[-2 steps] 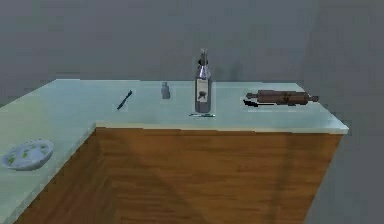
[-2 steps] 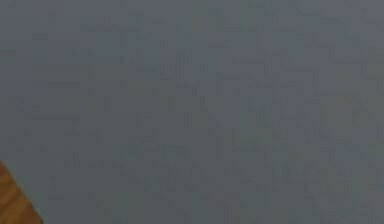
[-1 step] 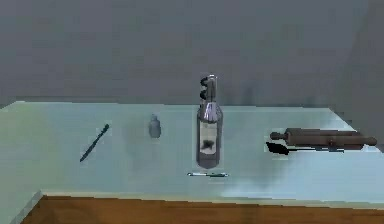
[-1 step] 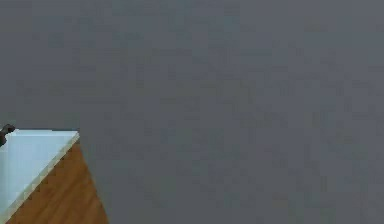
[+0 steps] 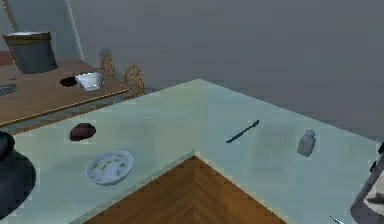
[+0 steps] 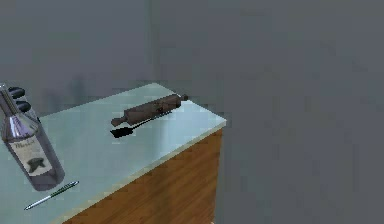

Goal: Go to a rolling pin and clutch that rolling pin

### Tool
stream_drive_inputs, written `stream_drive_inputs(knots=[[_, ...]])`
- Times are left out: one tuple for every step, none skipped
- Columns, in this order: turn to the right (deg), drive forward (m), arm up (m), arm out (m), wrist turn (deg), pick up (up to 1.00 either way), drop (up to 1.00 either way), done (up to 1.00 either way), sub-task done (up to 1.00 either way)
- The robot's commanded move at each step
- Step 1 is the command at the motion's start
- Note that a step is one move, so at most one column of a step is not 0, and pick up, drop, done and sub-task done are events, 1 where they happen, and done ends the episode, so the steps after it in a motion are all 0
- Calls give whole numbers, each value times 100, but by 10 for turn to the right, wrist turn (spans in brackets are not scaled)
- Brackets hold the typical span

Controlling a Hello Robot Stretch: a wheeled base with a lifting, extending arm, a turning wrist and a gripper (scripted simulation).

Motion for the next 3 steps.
stream_drive_inputs(knots=[[0, 0, 50, 0, 0, 0, 0, 0, 0], [0, 0, 38, 0, 0, 0, 0, 0, 0], [0, 0, 0, 50, 0, 0, 0, 0, 0]])
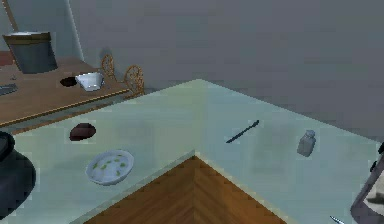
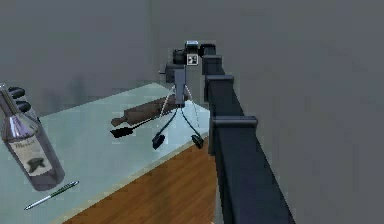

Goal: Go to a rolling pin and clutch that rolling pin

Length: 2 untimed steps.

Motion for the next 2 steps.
stream_drive_inputs(knots=[[0, 0, 0, 0, 450, 0, 0, 0, 0], [0, 0, 0, 0, 450, 0, 0, 0, 0]])
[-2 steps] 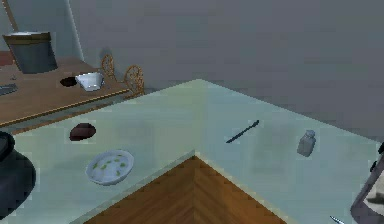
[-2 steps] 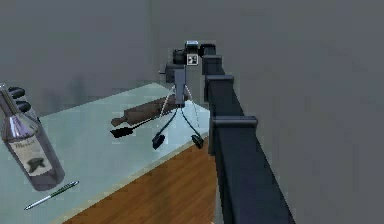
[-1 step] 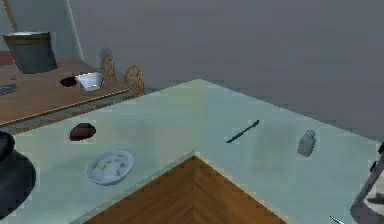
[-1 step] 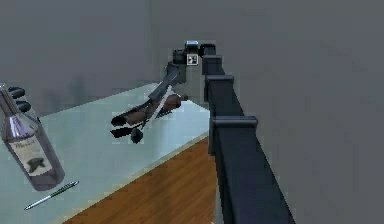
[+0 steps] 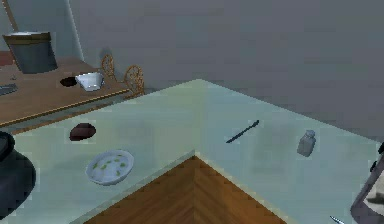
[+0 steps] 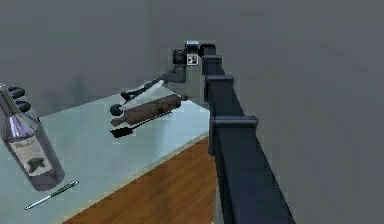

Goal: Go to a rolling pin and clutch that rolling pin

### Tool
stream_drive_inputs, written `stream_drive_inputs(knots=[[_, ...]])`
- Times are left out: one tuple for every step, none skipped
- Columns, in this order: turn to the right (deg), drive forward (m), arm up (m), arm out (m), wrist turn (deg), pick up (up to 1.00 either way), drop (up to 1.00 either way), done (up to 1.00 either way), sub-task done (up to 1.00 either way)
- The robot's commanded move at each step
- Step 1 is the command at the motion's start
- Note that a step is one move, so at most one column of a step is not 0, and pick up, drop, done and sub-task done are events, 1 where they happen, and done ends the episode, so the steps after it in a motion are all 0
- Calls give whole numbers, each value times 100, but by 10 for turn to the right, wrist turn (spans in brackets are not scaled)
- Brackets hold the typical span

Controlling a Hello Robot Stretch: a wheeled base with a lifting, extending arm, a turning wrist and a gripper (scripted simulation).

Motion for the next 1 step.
stream_drive_inputs(knots=[[0, 0, 0, 0, 450, 0, 0, 0, 0]])
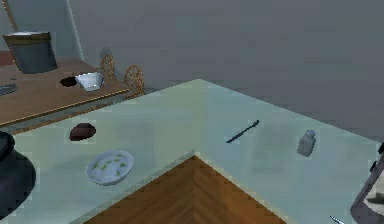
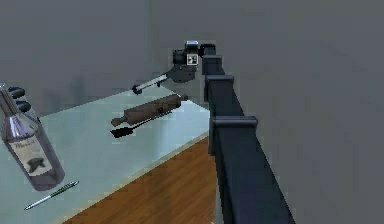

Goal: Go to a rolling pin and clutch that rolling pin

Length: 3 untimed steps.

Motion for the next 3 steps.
stream_drive_inputs(knots=[[0, 0, 0, 0, 30, 0, 0, 0, 0], [0, 0, -10, 0, 0, 0, 0, 0, 0], [0, 0, 0, 0, 0, 100, 0, 0, 0]])
